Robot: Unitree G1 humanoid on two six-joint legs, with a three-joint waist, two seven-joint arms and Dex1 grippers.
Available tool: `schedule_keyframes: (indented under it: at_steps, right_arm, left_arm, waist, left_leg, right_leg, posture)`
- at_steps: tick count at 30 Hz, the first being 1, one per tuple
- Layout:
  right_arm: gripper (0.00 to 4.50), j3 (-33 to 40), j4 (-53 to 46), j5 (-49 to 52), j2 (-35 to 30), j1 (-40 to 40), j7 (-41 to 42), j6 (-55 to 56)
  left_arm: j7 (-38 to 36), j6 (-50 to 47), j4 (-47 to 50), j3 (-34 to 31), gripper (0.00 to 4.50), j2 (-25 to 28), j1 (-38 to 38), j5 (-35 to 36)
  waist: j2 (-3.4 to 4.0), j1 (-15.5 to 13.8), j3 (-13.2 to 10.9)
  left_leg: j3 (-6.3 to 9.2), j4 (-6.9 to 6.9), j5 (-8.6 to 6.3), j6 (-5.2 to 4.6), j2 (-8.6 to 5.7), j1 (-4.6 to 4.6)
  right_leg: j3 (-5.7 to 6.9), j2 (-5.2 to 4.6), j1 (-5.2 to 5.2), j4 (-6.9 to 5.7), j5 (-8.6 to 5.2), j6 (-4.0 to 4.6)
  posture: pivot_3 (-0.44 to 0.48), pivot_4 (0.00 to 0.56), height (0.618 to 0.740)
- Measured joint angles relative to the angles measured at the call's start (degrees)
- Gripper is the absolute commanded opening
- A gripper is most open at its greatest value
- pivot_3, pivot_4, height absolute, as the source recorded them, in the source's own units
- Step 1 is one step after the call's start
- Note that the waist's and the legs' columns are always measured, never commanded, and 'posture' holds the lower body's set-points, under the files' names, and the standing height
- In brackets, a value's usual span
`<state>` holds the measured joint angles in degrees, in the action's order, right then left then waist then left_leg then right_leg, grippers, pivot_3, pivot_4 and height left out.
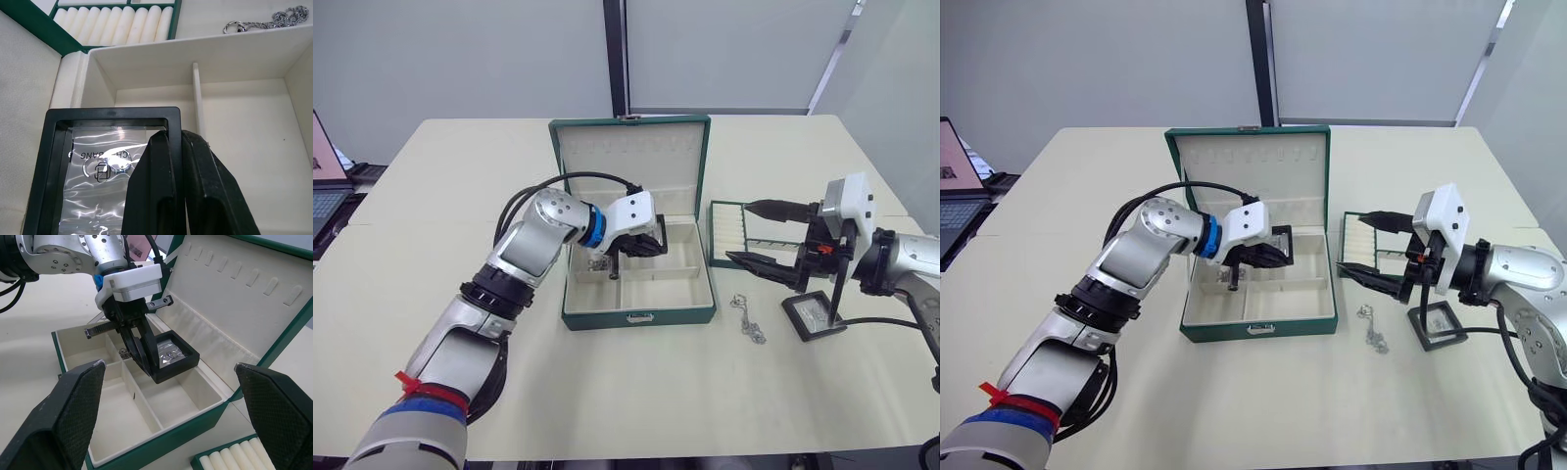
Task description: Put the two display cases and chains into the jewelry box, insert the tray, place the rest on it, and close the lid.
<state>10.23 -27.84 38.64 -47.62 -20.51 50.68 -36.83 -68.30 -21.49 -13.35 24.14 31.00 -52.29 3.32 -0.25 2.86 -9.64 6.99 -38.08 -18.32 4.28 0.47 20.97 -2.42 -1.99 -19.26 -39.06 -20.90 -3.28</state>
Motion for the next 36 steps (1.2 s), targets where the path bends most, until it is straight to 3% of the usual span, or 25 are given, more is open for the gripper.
schedule_keyframes:
  at_steps: [36]
  right_arm:
    - [4.5, 0.0, -1.35, 1.92, -0.03, 1.5, -2.29, -1.14]
  left_arm:
    - [-0.96, -1.51, -0.13, 0.28, 0.01, -2.22, 3.13, -2.84]
  waist:
    - [-0.01, -0.42, 0.0]
  left_leg:
    - [0.04, -0.02, 0.02, -0.03, -0.01, -0.03]
  right_leg:
    - [0.04, -0.01, 0.1, 0.0, 0.0, 0.0]
  posture:
    - [0.0, 0.15, 0.74]
